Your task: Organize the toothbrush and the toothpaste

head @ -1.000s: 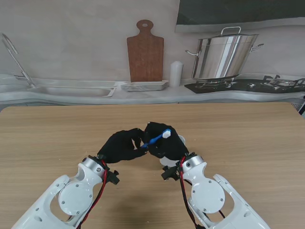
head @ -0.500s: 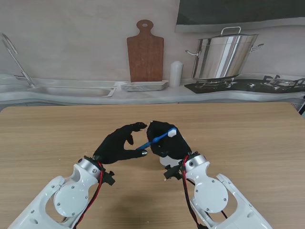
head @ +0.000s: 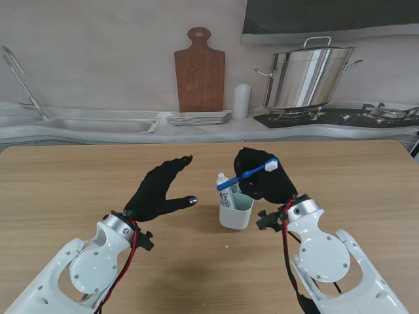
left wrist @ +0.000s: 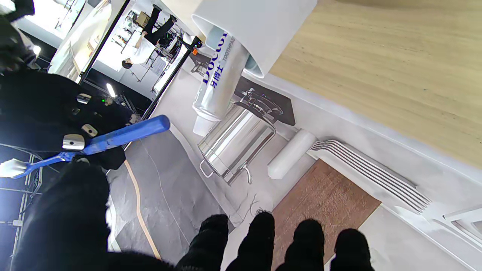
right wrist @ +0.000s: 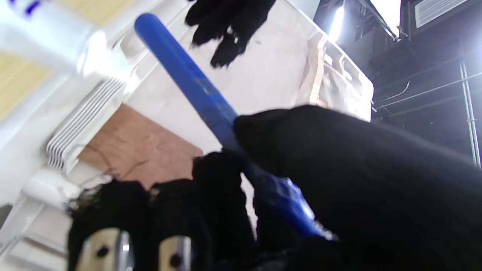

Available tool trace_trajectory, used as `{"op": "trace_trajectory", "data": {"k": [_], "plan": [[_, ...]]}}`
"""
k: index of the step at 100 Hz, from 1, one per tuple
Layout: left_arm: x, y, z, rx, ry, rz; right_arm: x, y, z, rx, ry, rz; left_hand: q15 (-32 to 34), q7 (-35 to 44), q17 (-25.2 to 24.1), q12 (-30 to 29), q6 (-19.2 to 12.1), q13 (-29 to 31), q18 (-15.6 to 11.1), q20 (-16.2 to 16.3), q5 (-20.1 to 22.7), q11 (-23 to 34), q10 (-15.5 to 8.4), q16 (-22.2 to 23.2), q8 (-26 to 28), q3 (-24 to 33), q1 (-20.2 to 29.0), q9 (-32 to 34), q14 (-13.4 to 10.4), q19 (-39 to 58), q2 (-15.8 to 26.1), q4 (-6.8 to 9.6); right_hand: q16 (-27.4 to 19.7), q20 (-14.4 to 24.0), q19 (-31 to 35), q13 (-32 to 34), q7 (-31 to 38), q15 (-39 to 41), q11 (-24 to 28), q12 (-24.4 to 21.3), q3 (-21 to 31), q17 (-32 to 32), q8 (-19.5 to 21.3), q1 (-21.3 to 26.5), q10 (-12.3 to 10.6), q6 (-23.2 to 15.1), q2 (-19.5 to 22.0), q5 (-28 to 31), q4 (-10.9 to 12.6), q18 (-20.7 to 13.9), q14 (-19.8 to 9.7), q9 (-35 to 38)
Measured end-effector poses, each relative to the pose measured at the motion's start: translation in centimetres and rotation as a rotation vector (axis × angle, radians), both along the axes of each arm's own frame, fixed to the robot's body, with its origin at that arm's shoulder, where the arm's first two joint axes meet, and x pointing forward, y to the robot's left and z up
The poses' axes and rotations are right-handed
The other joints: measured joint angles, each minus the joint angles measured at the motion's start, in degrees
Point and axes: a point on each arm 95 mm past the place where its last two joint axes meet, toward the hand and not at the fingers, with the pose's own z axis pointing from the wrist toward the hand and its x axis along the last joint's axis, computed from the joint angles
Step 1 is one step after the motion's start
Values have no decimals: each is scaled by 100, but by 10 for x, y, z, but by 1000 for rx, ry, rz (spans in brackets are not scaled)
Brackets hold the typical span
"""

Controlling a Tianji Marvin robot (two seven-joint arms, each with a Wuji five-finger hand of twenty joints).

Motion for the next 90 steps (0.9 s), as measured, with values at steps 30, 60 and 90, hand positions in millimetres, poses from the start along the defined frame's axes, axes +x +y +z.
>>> {"op": "trace_trajectory", "data": {"k": [30,60,90], "plan": [[7,-8,-3,51,-25,-55,11,-62,20,-113,-55,-94,-487,-901,-21,-448,269,-411,-353,62,-71,-882,1,-406,-1029,-187,-89,-288,-377,-1484,530,-2,66,0,12,23,0,4,0,1,0,33,1,-49,-19,-12,0,0,1,-18,-13,49],[17,-19,-5,85,-38,-110,27,-100,-3,-212,-7,-154,-644,-932,-12,-518,403,-469,-417,4,-71,-1156,-14,-566,-1289,-221,-161,-584,-446,-1778,730,-26,72,0,24,24,0,7,0,12,0,35,1,-50,-21,-14,0,1,2,-21,-16,50],[24,-29,-4,109,-51,-142,47,-108,-25,-219,31,-209,-646,-933,6,-519,417,-469,-419,-66,-71,-1161,-14,-700,-1289,-221,-161,-584,-448,-1837,826,-27,128,0,38,24,0,10,0,20,0,35,1,-50,-21,-14,0,1,2,-21,-16,51]]}}
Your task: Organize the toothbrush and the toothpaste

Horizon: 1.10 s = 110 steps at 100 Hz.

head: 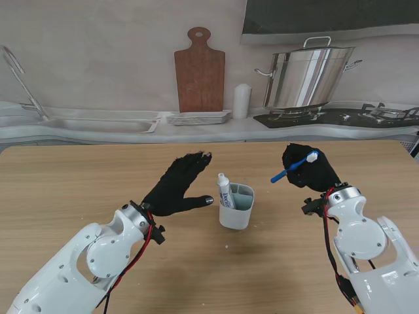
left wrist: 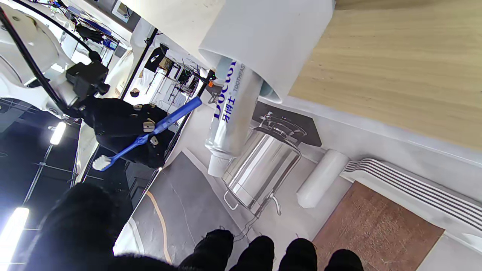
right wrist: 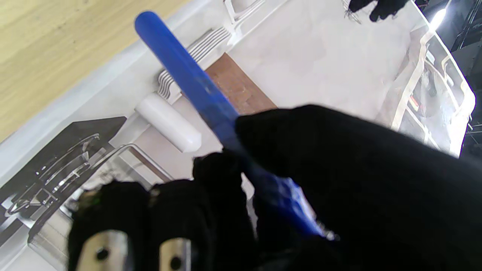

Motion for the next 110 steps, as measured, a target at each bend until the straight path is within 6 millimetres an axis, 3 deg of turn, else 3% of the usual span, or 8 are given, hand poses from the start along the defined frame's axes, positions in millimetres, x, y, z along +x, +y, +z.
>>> {"op": "trace_trajectory", "data": {"k": [27,67,110], "plan": [[3,-4,-1,1,-2,-13,11,17,-7,15,32,15,0,0,1,0,2,0,0,0,0,0,12,-2,0,0,0,0,0,-1,20,0,4,0,4,0,0,1,0,3,0,0,0,-12,0,-2,55,0,-18,0,0,0],[2,0,-3,0,-3,-4,9,40,-15,34,83,62,0,0,1,-1,4,0,0,0,0,0,58,-2,-1,0,1,0,0,3,20,0,13,0,5,0,0,1,0,29,-1,0,0,-58,-1,-4,117,0,-73,0,-1,0],[0,-1,-5,5,-1,-6,9,50,-20,41,117,72,0,0,-13,-1,5,0,0,107,0,0,69,2,-1,0,6,0,1,68,20,0,86,-1,5,0,-16,1,0,38,-1,0,0,-60,-1,-5,174,0,-199,0,-2,0]]}}
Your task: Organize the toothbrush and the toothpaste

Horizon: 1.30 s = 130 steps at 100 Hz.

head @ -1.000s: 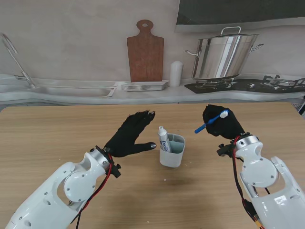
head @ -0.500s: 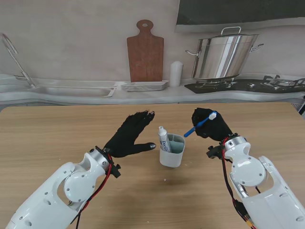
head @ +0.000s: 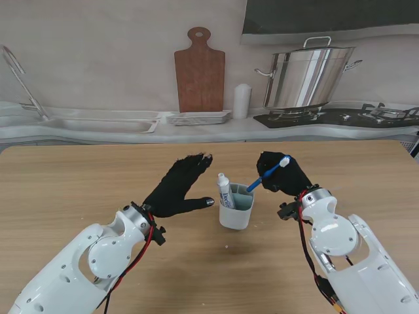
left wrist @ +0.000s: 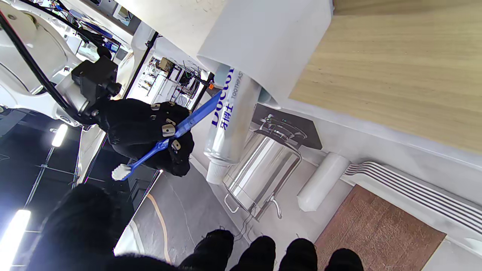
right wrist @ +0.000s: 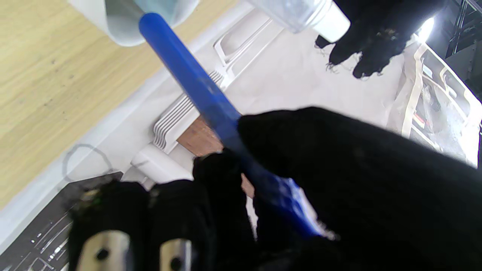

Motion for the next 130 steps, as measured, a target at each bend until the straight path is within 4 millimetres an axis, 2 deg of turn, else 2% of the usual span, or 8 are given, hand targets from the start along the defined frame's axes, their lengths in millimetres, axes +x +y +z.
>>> {"op": "trace_trajectory", "data": {"k": [23,33,77,83,110,116,118,130], "plan": [[0,0,0,5,-6,0,1,1,-1,-5,13,-7,-3,0,-6,0,0,0,25,61,0,0,47,105,0,0,2,0,13,14,0,0,64,-1,1,1,-1,1,0,3,0,0,0,0,0,-26,3,0,-24,0,-1,0],[0,0,0,5,-8,0,2,3,-2,-8,20,-8,-3,0,-7,0,0,0,31,62,0,0,49,160,0,0,2,0,33,15,0,0,71,-1,2,1,-2,1,0,3,0,0,-1,0,0,-60,60,0,-158,0,-1,0],[-1,1,-1,9,-8,2,6,8,-9,-17,50,-7,-4,15,-14,0,0,0,169,205,0,0,50,229,18,0,4,0,75,65,0,-1,146,-3,7,1,-4,3,0,19,0,0,-36,-1,0,-71,62,0,-164,0,-1,0],[-1,1,-1,9,-8,2,7,9,-10,-19,55,-6,-4,17,-15,0,0,0,175,208,0,0,50,231,19,-51,4,0,76,76,0,-1,147,-3,8,1,-4,3,0,24,30,0,-72,-1,-1,-71,68,0,-372,0,-4,1],[-2,1,-2,12,-6,2,11,13,-16,-33,74,-1,-4,34,-20,0,0,0,236,217,0,0,51,309,85,-51,6,0,78,92,0,-1,199,-5,13,2,-13,4,0,40,50,0,-237,-1,-25,-74,133,-4,-715,-2,-32,5],[-2,1,-2,13,-6,2,12,14,-17,-36,77,-1,-4,37,-22,0,0,0,245,276,0,0,51,366,89,-51,5,0,79,96,0,-1,200,-6,14,2,-16,4,0,43,85,0,-321,-1,-37,-74,191,-21,-950,-4,-44,7],[-2,1,-2,14,-6,2,12,14,-18,-37,78,-1,-4,37,-24,0,0,0,245,286,0,0,51,372,90,-51,6,0,80,96,0,-1,200,-7,14,3,-17,4,0,51,95,0,-371,0,-45,-74,242,-70,-1121,-10,-52,11],[-2,2,-2,16,-5,3,14,16,-21,-43,87,0,20,38,-66,0,0,0,280,308,0,0,51,374,137,-51,6,1,98,120,0,-1,201,-10,15,25,-18,4,0,53,102,3,-694,12,-87,-74,354,-159,-1576,-28,-89,61]]}}
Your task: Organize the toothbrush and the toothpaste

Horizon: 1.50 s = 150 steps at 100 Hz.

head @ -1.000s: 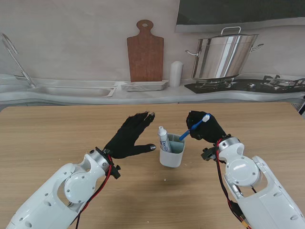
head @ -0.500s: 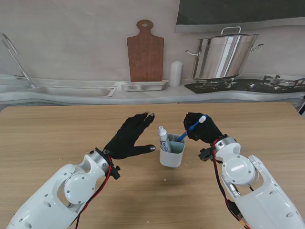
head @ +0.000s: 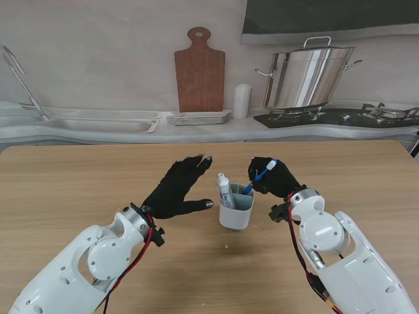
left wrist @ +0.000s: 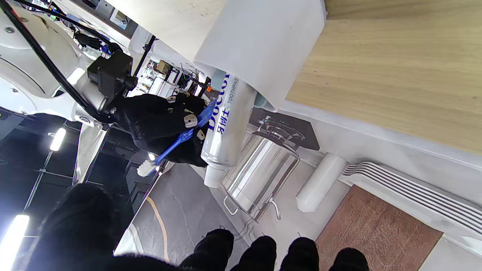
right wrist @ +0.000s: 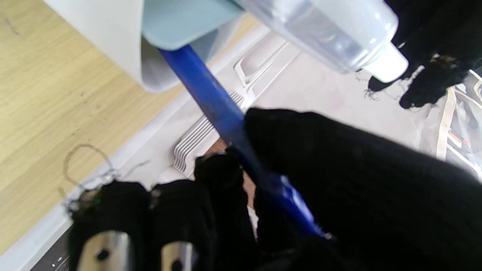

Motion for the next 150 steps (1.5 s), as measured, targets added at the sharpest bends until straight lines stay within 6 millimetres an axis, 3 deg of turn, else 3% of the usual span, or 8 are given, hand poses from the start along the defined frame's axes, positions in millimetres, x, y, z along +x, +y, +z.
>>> {"op": "trace_trajectory", "data": {"k": [26,44,68,80,87,104,135,150], "plan": [[0,1,0,2,2,0,2,4,-5,-10,7,3,21,2,-10,0,-2,0,35,65,0,67,2,10,18,0,1,53,42,46,0,0,0,-3,1,9,-210,1,0,3,53,0,-1064,-5,-84,1,282,-374,-901,-41,-43,63],[0,1,0,3,2,2,3,6,-8,-15,10,3,85,16,-19,0,-9,0,105,196,0,70,2,127,43,0,2,53,46,62,0,0,-3,-10,2,23,-652,6,-12,157,113,2,-1427,-382,-113,64,735,-683,-1051,-52,-80,83],[0,2,-1,6,2,3,3,6,-9,-16,10,0,93,18,-23,0,-9,0,143,271,0,101,2,136,97,0,5,54,52,83,0,0,-16,-58,2,23,-1545,7,-23,187,54,2,-1320,-999,-114,399,1295,-881,-806,-52,-81,85],[-1,2,-1,8,1,3,2,6,-10,-26,15,7,152,18,-24,0,-12,0,150,275,0,131,2,139,100,0,6,54,53,88,0,0,-132,-65,2,23,-2009,7,-24,187,-198,2,-452,-1020,-114,424,1320,-1048,-740,-52,-82,85],[-1,3,-1,8,2,3,2,6,-11,-33,17,12,157,18,-25,0,-12,0,151,329,0,132,2,144,102,0,6,54,53,89,0,0,-140,-68,3,23,-2092,7,-24,187,-268,2,-293,-1020,-114,428,1300,-1115,-740,-52,-82,85],[-1,3,-2,9,3,4,2,6,-13,-55,16,26,158,18,-26,0,-13,0,151,338,0,132,2,145,104,-1,7,54,55,89,0,0,-202,-140,3,23,-2123,7,-24,187,-522,2,-233,-1128,-125,428,735,-1417,-741,-52,-96,85],[-1,3,-2,13,6,2,3,4,-13,-93,14,50,162,18,-27,0,-14,0,153,347,0,133,2,146,144,-1,10,55,89,90,0,-1,-283,-216,4,23,-2165,-24,-24,191,-466,2,-222,-1947,-326,416,-488,-2156,-1366,-240,-291,86],[-1,4,-2,14,6,2,3,3,-13,-103,7,59,171,18,-27,0,-14,0,155,349,0,133,2,146,149,-4,174,55,91,92,1,-1,-292,-274,4,23,-2166,-33,-21,191,-270,2,-222,-2479,-365,416,-768,-2294,-1737,-279,-323,86]]}}
